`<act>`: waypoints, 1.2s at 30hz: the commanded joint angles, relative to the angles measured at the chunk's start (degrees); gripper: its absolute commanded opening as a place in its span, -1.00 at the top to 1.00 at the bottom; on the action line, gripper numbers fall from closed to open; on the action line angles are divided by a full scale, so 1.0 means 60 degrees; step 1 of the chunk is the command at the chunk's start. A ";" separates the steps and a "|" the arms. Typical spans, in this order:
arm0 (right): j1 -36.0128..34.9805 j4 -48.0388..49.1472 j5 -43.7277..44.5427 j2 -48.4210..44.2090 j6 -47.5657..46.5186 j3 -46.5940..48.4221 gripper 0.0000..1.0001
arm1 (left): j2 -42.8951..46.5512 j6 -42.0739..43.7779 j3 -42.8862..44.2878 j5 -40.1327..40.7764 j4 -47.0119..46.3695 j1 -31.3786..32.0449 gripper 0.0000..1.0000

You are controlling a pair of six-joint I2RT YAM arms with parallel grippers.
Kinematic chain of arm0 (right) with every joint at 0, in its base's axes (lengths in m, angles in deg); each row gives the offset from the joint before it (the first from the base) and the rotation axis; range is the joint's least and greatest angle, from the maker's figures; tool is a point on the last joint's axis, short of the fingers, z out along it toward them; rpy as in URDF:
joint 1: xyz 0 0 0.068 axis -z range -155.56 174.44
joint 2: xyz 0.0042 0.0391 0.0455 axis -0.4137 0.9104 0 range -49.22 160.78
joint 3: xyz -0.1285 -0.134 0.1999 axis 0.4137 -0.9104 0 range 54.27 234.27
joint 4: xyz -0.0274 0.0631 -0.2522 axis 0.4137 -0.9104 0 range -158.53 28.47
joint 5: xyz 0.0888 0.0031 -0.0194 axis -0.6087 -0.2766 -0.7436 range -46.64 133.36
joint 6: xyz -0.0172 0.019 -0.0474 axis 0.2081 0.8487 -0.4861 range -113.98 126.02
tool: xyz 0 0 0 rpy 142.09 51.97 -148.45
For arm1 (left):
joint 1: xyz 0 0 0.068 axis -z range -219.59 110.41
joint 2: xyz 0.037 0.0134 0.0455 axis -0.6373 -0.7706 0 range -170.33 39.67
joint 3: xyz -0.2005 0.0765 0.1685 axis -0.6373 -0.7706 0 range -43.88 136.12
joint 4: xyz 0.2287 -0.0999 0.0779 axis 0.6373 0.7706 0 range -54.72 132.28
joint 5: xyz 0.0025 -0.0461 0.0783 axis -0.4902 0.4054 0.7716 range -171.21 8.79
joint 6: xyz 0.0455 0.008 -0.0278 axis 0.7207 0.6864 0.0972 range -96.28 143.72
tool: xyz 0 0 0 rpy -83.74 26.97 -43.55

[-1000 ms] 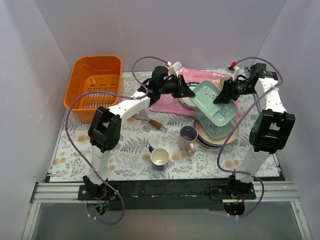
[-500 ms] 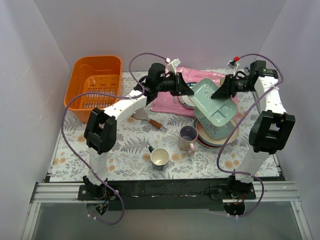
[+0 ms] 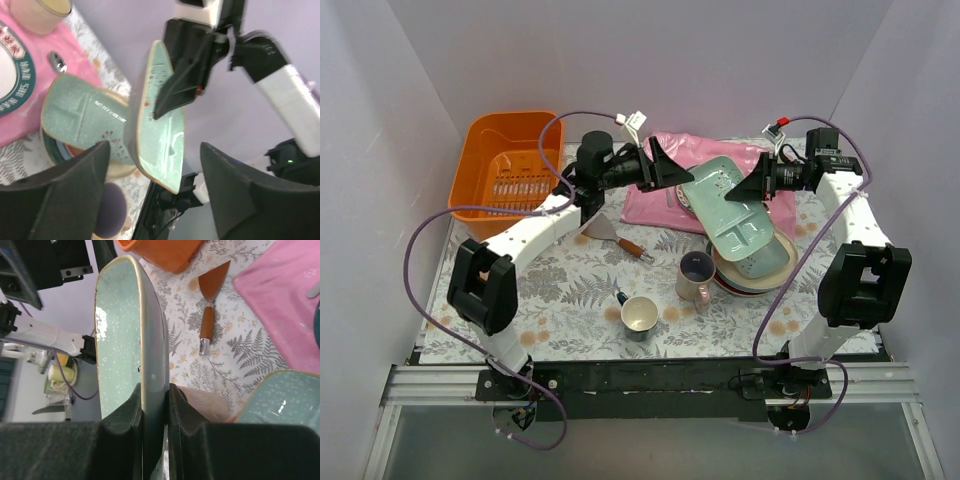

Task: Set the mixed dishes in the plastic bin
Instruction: Pick up the plate at the center of the board.

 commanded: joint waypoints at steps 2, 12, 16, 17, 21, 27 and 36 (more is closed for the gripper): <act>0.0024 0.3653 -0.1299 -0.0777 0.4324 -0.0467 0.97 | 0.1790 -0.1896 -0.1436 0.0572 -0.2335 -0.0201 -0.55; -0.0575 0.8505 0.0121 -0.1041 0.8726 -0.1669 0.97 | 0.2670 -0.3156 -0.2462 0.2725 -0.1516 -0.0025 -0.79; -0.1104 0.8539 0.0445 -0.1012 0.8830 -0.1625 0.97 | 0.2466 -0.3187 -0.2288 0.3210 -0.1033 0.0136 -0.75; -0.1177 0.8539 0.0518 -0.1012 0.8830 -0.1640 0.97 | 0.2422 -0.3157 -0.2084 0.3284 -0.0930 0.0238 -0.72; -0.1470 0.8670 0.0577 -0.0983 0.8903 -0.1683 0.97 | 0.1984 -0.2879 -0.1439 0.3621 0.0080 0.0473 -0.51; -0.1544 0.8948 0.0665 -0.0924 0.9093 -0.1684 0.97 | 0.1763 -0.2703 -0.1057 0.3520 0.0550 0.0502 0.06; -0.1646 0.9066 0.0914 -0.0851 0.9079 -0.1567 0.97 | 0.1353 -0.2454 -0.0486 0.3708 0.1427 0.0532 0.44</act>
